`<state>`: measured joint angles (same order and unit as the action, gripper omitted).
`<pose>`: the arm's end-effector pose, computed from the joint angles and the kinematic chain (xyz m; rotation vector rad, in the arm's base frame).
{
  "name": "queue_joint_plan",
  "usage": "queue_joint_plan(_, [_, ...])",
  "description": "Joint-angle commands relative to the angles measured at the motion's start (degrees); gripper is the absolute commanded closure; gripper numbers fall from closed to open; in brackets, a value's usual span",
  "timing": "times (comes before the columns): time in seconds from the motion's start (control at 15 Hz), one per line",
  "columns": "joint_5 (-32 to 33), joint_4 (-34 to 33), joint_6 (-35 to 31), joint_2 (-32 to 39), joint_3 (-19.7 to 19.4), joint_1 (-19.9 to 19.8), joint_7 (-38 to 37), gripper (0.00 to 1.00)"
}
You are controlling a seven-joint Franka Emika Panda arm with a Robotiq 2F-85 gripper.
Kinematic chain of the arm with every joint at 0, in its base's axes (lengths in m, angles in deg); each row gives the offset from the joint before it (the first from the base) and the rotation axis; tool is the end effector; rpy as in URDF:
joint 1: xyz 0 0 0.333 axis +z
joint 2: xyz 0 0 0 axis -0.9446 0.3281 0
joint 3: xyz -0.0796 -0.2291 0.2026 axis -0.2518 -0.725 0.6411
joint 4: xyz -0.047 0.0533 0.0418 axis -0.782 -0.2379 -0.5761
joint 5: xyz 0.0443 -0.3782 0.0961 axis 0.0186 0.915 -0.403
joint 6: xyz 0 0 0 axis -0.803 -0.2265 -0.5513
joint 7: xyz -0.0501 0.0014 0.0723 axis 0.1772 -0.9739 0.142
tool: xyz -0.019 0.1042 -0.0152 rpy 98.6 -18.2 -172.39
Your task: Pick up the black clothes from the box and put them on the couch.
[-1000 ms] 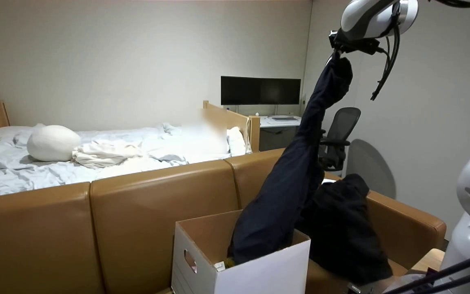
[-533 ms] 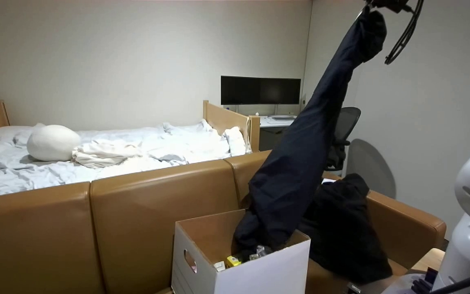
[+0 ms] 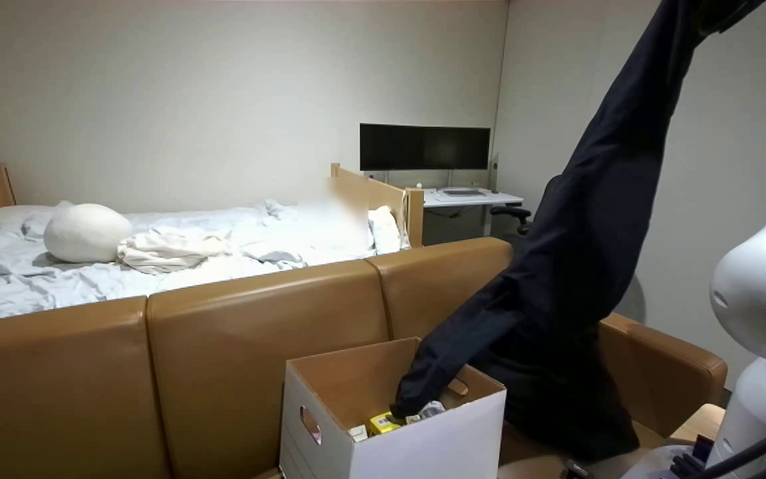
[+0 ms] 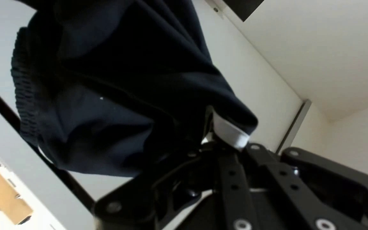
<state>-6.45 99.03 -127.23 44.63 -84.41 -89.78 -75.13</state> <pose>0.2781 -0.4477 0.9028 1.6415 -1.8298 1.8545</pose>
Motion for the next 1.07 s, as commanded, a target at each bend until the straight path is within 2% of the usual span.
queue_joint_plan(0.0, [-4.88, -13.85, 6.57, 9.17, -2.49, -6.57, -7.38, 0.99])
queue_joint_plan(0.33, [-9.25, -28.92, 17.87, 18.87, -8.21, -13.49, -18.82, 0.99])
queue_joint_plan(0.53, [-11.92, -37.92, 19.21, 25.11, -9.43, -17.36, -28.16, 0.99])
queue_joint_plan(0.8, [-12.71, -45.77, 15.72, 28.98, -8.61, -18.14, -39.04, 0.99])
queue_joint_plan(0.87, [-7.63, -45.32, 13.27, 28.38, -4.61, -18.45, -42.89, 0.99])
queue_joint_plan(1.0, [-5.40, -48.51, 9.53, 31.31, -2.35, -18.94, -48.49, 0.99])
